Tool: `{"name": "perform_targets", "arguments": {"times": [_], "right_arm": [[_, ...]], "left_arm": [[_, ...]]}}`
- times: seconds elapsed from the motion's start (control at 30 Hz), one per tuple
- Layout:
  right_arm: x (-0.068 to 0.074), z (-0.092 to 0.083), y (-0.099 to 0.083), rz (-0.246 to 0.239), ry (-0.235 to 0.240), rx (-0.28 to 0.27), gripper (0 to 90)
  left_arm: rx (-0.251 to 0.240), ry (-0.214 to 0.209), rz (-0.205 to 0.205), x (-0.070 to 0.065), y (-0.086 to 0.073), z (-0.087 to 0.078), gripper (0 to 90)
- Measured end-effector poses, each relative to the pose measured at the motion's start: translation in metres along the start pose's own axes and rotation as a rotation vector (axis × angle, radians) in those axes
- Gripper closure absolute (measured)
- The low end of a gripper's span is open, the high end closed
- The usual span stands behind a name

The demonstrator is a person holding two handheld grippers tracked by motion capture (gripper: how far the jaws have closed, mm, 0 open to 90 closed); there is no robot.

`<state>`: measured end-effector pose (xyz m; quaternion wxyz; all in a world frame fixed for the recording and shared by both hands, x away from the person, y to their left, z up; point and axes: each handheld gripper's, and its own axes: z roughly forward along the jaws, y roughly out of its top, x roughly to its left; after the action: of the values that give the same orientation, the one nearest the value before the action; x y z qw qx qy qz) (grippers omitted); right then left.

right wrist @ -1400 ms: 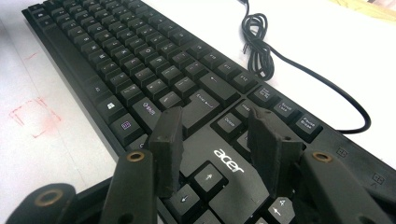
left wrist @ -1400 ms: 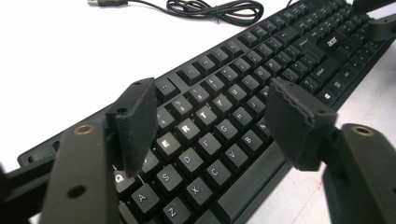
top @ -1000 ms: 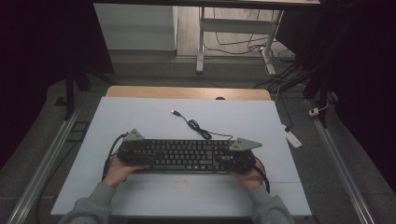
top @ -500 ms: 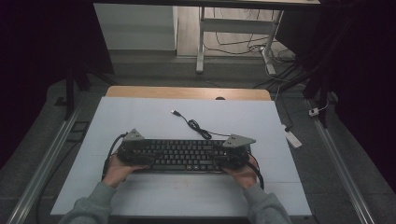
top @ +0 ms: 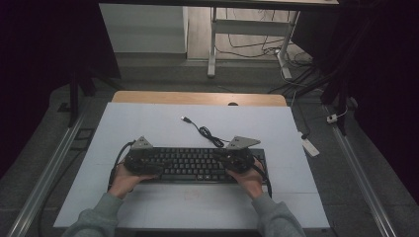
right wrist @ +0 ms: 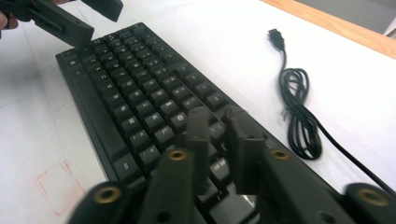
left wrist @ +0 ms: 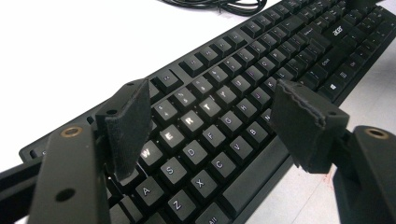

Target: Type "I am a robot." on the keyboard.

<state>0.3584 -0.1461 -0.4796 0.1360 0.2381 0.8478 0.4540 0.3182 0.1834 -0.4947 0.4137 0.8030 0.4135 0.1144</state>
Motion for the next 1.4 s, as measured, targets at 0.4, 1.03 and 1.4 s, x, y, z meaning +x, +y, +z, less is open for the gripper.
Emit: {"name": "perform_targets", "arguments": {"times": [0.4, 1.03, 1.4], "right_arm": [[0.007, 0.034, 0.009, 0.001, 0.043, 0.052, 89.4], [0.014, 0.07, 0.008, -0.01, 0.055, 0.131, 89.4], [0.015, 0.075, 0.007, -0.028, 0.037, 0.166, 89.5]], "left_arm": [[0.005, 0.002, 0.001, 0.0, -0.001, 0.001, 29.5], [0.007, 0.005, 0.009, -0.001, -0.001, 0.001, 29.4], [0.01, 0.006, 0.014, -0.001, -0.001, 0.001, 29.5]]}}
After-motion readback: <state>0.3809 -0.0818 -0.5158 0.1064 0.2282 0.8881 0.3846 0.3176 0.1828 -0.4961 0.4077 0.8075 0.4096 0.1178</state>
